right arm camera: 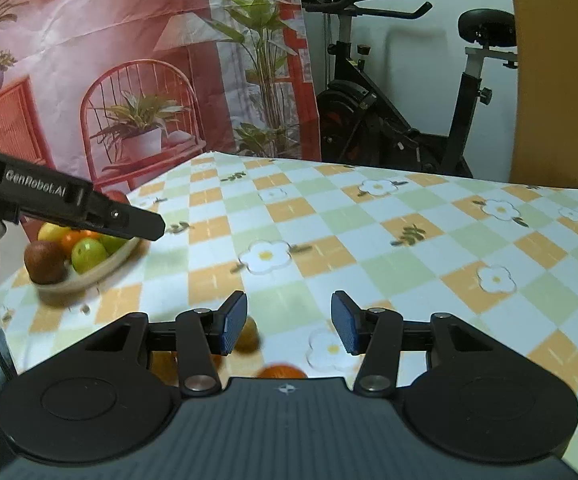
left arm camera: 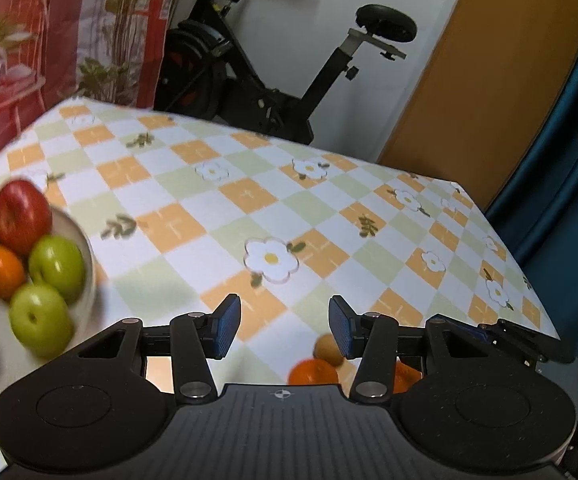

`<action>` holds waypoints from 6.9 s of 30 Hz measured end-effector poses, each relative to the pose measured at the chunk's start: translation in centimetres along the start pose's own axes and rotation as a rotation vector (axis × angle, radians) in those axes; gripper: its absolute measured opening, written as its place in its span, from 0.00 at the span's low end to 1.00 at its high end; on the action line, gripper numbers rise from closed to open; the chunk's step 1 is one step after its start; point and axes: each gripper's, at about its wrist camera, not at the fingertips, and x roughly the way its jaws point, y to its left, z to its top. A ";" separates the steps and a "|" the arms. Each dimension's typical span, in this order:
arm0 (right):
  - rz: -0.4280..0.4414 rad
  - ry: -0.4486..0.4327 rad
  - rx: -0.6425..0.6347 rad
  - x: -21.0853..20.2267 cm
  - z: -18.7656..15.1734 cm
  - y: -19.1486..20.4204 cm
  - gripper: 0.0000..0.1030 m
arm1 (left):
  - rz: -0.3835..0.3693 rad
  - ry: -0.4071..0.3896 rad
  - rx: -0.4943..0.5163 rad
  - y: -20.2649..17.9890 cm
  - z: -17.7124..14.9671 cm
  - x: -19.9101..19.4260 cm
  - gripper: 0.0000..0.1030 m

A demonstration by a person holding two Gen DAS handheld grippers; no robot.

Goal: Organize fruits
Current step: 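Withdraw the left tool from the plate toward the loose oranges, then lower the left tool onto an orange and close around it, then carry the orange in the left tool over the plate while the right tool carries another orange, then open both tools to drop the oranges onto the plate, then close the right tool on a small brown fruit while the left tool grasps the other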

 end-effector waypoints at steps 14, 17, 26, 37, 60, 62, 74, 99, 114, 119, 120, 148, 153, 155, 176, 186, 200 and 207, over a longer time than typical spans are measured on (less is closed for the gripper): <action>0.068 -0.030 0.001 -0.3 -3.3 -1.2 0.49 | 0.051 -0.043 0.025 -1.0 -3.5 -0.1 0.50; 0.079 -0.026 -0.047 -0.2 -3.6 -0.4 0.49 | 0.046 -0.042 0.024 -1.0 -3.9 0.2 0.50; 0.080 0.012 -0.075 0.7 -4.1 -0.2 0.49 | 0.016 -0.003 0.078 -1.7 -4.9 1.1 0.50; 0.104 0.042 -0.073 1.1 -4.1 -0.3 0.40 | -0.001 0.010 0.067 -1.5 -5.0 1.4 0.50; 0.103 0.056 -0.076 1.3 -4.1 -0.1 0.40 | -0.021 0.027 0.058 -1.6 -4.6 3.2 0.37; 0.103 0.056 -0.077 1.3 -4.0 -0.1 0.40 | -0.021 0.026 0.061 -1.6 -4.6 3.2 0.37; 0.103 0.057 -0.075 1.3 -4.0 -0.2 0.40 | -0.024 0.026 0.056 -1.5 -4.6 3.2 0.37; 0.128 0.043 0.005 0.8 -3.7 -1.1 0.40 | -0.023 -0.058 0.017 -0.6 -3.7 0.2 0.37; 0.158 0.008 -0.033 0.4 1.5 2.1 0.40 | 0.085 -0.116 -0.150 9.3 1.4 -5.5 0.37; 0.254 0.026 -0.114 2.9 4.4 6.6 0.40 | 0.128 -0.117 -0.198 12.5 2.3 -6.8 0.37; 0.277 0.034 -0.128 3.5 4.8 7.5 0.40 | 0.125 -0.113 -0.221 13.3 2.4 -6.9 0.37; 0.442 0.288 -0.349 15.5 5.1 23.0 0.39 | 0.164 0.002 -0.126 16.9 2.3 -5.4 0.37; 0.442 0.285 -0.319 15.5 4.9 22.3 0.39 | 0.170 0.005 -0.122 16.6 2.3 -5.3 0.38; 0.438 0.278 -0.314 15.3 5.0 22.3 0.39 | 0.170 0.003 -0.129 16.5 2.3 -5.4 0.38; 0.277 0.069 0.028 7.9 5.7 9.5 0.41 | 0.121 -0.057 -0.072 10.1 2.7 -5.1 0.38; 0.119 0.033 0.100 4.1 3.2 2.3 0.42 | 0.030 0.000 0.009 3.6 0.3 -1.3 0.38; 0.107 -0.003 0.073 4.7 0.3 0.5 0.42 | -0.016 0.005 0.089 0.4 -3.7 0.5 0.38; 0.123 0.026 0.072 5.3 -0.3 0.5 0.42 | -0.042 0.019 0.096 -0.2 -4.5 0.9 0.39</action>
